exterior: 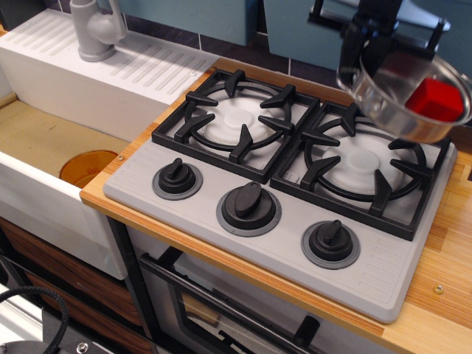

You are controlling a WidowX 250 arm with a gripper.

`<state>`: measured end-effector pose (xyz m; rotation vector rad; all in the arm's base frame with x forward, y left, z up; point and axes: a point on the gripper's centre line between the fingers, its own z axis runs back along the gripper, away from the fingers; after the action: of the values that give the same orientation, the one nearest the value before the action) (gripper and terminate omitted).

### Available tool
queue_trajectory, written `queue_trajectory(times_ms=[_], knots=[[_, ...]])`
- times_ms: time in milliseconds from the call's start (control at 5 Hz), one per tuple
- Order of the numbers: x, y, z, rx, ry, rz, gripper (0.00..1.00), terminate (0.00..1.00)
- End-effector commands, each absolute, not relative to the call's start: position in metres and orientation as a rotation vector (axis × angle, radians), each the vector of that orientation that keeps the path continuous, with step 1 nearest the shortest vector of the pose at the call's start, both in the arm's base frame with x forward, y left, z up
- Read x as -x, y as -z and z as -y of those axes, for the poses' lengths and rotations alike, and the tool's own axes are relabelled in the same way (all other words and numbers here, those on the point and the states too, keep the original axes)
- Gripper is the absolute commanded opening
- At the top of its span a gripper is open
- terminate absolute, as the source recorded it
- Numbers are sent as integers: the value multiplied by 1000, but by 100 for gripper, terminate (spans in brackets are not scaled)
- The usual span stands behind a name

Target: Put redcube in pan and put pan on stove

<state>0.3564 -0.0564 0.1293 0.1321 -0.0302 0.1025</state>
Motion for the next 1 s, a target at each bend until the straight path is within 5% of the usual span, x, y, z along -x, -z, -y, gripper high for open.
queue_trajectory(times_ms=[0,800], knots=[[-369,-160,16,-118,-85,112,0,0],[-359,-122,-58,-80,-61,139,0,0]])
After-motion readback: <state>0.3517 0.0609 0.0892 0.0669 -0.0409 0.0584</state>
